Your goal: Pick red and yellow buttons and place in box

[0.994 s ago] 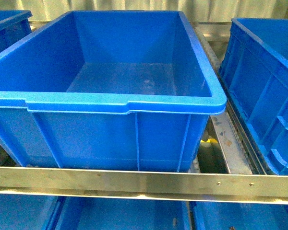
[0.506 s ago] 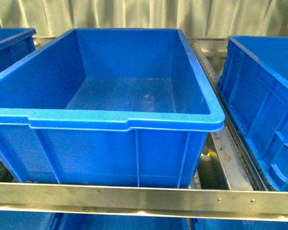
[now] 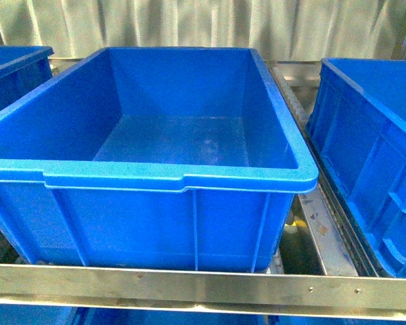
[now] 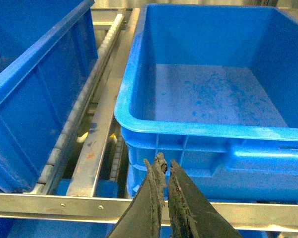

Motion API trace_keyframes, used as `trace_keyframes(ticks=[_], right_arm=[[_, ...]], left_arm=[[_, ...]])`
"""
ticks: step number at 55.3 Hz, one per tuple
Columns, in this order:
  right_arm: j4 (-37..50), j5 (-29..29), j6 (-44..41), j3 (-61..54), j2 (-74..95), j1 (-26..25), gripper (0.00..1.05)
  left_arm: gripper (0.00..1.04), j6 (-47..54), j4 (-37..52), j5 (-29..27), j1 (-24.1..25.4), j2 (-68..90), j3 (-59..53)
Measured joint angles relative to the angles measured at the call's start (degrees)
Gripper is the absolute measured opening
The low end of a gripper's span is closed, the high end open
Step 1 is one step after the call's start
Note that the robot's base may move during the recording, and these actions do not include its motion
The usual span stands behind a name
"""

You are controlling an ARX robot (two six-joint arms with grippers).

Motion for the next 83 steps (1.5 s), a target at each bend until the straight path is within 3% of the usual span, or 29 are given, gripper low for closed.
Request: trace_keyframes(ticks=[54,57,67,78,83], right_arm=[[-9.75,0.00,0.13,-5.97,-17.27,0.09,0.04],[-10.08,0.00,0.11,-5.97,-17.75,0.09,0.10],[-10.12,0.00,0.13,-5.97,-17.94,0.09,0.50],[-10.12,0.00,0.13,-5.97,-17.94,0.09,0.80],[-10.12,0.00,0.17,-5.97,-17.94,0.09,1.00]], left_arm=[[0.97,0.00,0.00,0.00,0.00,0.00,0.00],[0.97,0.00,0.00,0.00,0.00,0.00,0.00],[0.97,0.00,0.00,0.00,0.00,0.00,0.00],[0.97,0.00,0.00,0.00,0.00,0.00,0.00],[0.97,0.00,0.00,0.00,0.00,0.00,0.00]])
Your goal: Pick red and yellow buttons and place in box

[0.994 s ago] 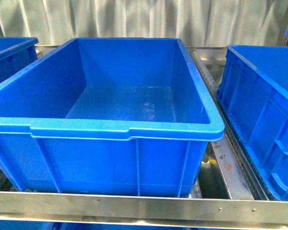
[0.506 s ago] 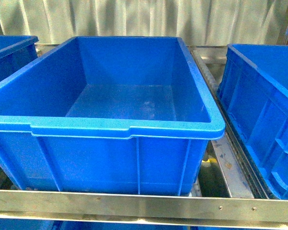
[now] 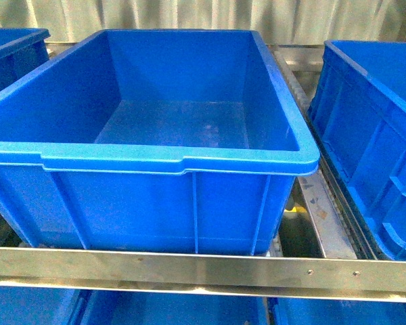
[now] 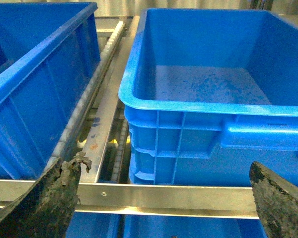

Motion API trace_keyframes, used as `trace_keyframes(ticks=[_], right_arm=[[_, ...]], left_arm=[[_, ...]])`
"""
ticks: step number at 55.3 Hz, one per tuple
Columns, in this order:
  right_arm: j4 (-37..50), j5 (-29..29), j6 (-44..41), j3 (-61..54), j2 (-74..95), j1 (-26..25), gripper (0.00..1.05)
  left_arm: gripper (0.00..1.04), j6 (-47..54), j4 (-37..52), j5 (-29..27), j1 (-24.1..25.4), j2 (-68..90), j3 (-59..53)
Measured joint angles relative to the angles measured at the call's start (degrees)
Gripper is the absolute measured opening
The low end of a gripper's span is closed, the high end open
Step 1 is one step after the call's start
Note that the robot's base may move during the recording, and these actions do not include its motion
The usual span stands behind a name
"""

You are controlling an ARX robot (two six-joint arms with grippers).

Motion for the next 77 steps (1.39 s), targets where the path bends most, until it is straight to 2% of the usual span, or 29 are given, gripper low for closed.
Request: trace_keyframes(ticks=[77], right_arm=[[-0.15,-0.28,0.22,-0.15,-0.24,0.04,0.99]], left_arm=[[0.97,0.00,0.02,-0.33,-0.04,0.00,0.00]])
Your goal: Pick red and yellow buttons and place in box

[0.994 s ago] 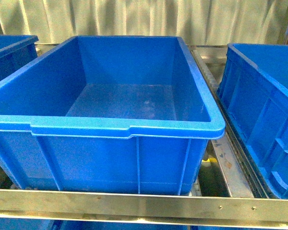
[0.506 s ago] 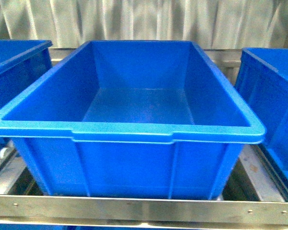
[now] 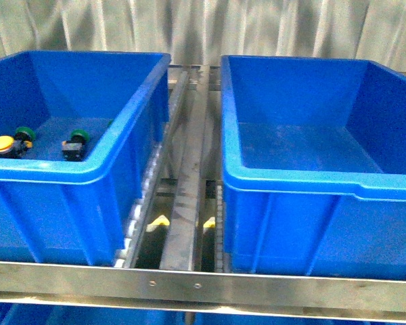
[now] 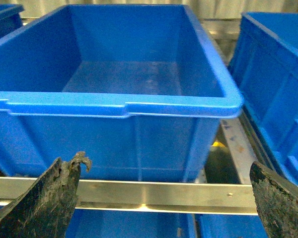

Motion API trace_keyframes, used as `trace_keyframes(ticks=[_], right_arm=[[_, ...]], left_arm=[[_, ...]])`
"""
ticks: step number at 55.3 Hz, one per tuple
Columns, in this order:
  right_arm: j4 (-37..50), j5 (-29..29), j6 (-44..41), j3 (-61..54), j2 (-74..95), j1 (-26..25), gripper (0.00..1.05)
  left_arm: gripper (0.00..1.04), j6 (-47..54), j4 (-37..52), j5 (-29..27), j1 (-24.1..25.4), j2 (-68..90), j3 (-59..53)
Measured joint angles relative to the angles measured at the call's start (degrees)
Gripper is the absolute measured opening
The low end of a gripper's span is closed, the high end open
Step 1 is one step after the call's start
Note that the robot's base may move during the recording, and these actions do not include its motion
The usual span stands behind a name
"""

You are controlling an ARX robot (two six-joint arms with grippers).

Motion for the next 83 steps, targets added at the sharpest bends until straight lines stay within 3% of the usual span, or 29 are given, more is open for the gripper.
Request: trace_keyframes(ticks=[83], right_arm=[[-0.09,0.28,0.17,-0.11,0.02,0.11,0.99]], left_arm=[[0.97,0.04,0.00,0.31,-0.04,-0.02,-0.02]])
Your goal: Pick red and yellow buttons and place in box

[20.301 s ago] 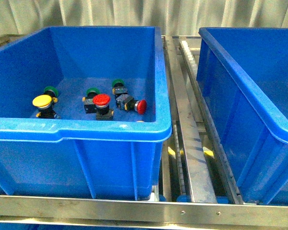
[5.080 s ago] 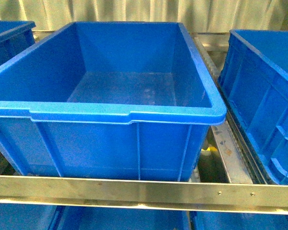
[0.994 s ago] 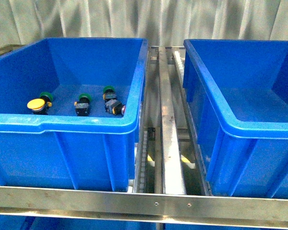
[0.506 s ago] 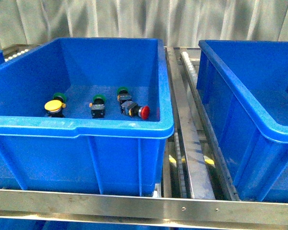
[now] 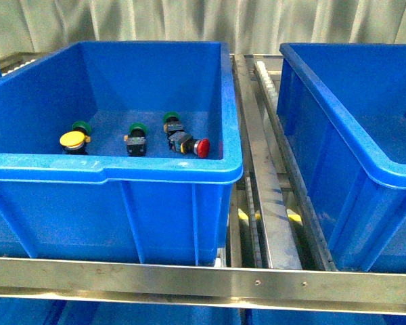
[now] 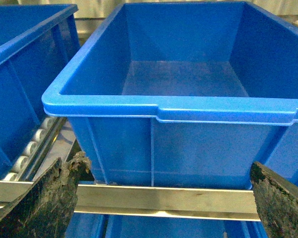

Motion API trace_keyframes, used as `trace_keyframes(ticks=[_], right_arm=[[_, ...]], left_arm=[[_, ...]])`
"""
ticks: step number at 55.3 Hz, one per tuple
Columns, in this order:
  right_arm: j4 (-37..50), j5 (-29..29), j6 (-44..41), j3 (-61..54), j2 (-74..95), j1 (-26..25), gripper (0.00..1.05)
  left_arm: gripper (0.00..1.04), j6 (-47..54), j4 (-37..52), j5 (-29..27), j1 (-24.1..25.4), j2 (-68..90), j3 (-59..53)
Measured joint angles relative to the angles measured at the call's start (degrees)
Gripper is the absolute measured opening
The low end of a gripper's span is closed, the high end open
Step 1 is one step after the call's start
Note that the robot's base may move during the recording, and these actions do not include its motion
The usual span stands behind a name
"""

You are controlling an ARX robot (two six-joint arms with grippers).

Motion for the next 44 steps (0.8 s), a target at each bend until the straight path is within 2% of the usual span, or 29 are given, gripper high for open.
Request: trace_keyframes(ticks=[4,6,8,9,10,11,12,13,15,18,19,21,25,28,38,44], right_arm=[[0.00,0.00,0.00,0.00,0.00,0.00,0.99],[0.00,-0.02,-0.02,0.00,-0.02,0.00,0.99],[0.00,-0.04,-0.02,0.00,0.00,0.00,0.99],[0.00,0.04,0.00,0.00,0.04,0.00,0.99],[0.00,0.11,0.00,0.00,0.04,0.00,0.99],[0.00,0.13,0.00,0.00,0.02,0.00,0.99],[0.00,0.13,0.00,0.00,0.00,0.00,0.99],[0.00,0.07,0.00,0.00,-0.04,0.00,0.99],[0.00,0.04,0.00,0.00,-0.04,0.00,0.99],[0.00,-0.04,0.00,0.00,-0.02,0.00,0.99],[0.00,-0.15,-0.02,0.00,-0.02,0.00,0.99],[0.00,-0.13,0.00,0.00,-0.02,0.00,0.99],[0.00,0.00,0.00,0.00,-0.02,0.00,0.99],[0.00,0.00,0.00,0.00,-0.02,0.00,0.99],[0.00,0.02,0.00,0.00,-0.02,0.00,0.99],[0.00,0.02,0.00,0.00,-0.02,0.00,0.99]], left_arm=[[0.97,-0.31,-0.09,-0.57,-0.11,0.11,0.02],[0.97,-2.71,-2.99,-7.48,-2.27,1.99,1.01],[0.97,-8.41,-8.66,-20.57,-8.07,7.30,4.07],[0.97,-10.86,-9.57,-23.98,-9.77,9.16,4.98],[0.97,-13.07,-10.08,-30.88,-13.14,13.11,6.78],[0.97,-14.51,-9.88,-32.39,-14.80,15.04,7.74],[0.97,-17.31,-8.79,-39.74,-18.14,18.82,9.79],[0.97,-18.34,-7.93,-42.25,-19.82,20.59,10.82],[0.97,-20.37,-3.56,-52.09,-26.34,27.28,15.34],[0.97,-20.06,3.65,-62.01,-32.48,34.38,20.98],[0.97,-19.85,5.53,-62.88,-33.51,35.71,22.03],[0.97,-17.33,13.27,-68.26,-36.52,40.52,25.57],[0.97,-10.14,25.20,-69.55,-38.42,49.72,32.35],[0.97,-5.42,25.20,-69.33,-37.99,56.28,38.60],[0.97,-2.38,11.06,-64.30,-32.46,73.68,55.84],[0.97,-1.31,2.54,-57.37,-28.79,81.40,66.62]])
